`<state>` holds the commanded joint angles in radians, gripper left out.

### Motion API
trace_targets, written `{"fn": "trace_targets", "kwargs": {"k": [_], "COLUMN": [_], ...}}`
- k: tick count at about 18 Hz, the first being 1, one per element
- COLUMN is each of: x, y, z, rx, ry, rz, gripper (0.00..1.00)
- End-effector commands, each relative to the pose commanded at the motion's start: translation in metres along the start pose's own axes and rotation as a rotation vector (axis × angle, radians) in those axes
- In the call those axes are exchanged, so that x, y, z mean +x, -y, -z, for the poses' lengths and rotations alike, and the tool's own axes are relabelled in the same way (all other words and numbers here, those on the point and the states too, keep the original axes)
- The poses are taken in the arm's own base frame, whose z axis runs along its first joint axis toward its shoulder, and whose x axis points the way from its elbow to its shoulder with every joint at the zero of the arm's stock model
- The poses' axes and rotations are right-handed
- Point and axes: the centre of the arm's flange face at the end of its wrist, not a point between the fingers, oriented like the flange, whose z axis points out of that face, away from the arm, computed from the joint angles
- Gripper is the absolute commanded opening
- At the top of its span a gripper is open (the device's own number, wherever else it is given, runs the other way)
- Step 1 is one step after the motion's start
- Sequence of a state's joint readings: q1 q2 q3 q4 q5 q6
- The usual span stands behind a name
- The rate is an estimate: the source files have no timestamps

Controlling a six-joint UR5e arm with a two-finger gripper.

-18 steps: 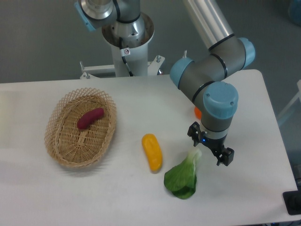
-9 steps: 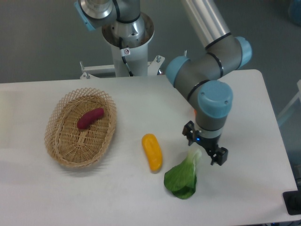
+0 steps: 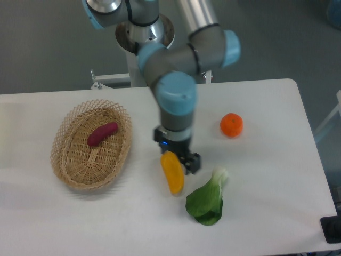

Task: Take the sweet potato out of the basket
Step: 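Move the gripper over the wicker basket toward the sweet potato, then lower the gripper onto the purple sweet potato and close it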

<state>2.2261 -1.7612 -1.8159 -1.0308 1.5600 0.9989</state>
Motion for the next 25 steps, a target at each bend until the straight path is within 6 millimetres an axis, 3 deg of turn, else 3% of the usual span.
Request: {"fn": "trace_targets", "kwargs": {"k": [2,5,8,14,25], "x": [0.04,0.084,0.11,0.124,0.142], "y": [0.01,0.034,0.043,0.048,0.062], "z": [0.0,-0.004,-0.021,-0.077,-0.116], "rx": [0.001,-0.004,-0.023,-0.107,-0.14], "ry": [-0.003,-0.022,-0.057,-0.132,-0.153], "rz": [0.032,0.048,0.007,-0.019,0.008], "gripper": [1.0,1.0,1.0,1.0,1.0]}}
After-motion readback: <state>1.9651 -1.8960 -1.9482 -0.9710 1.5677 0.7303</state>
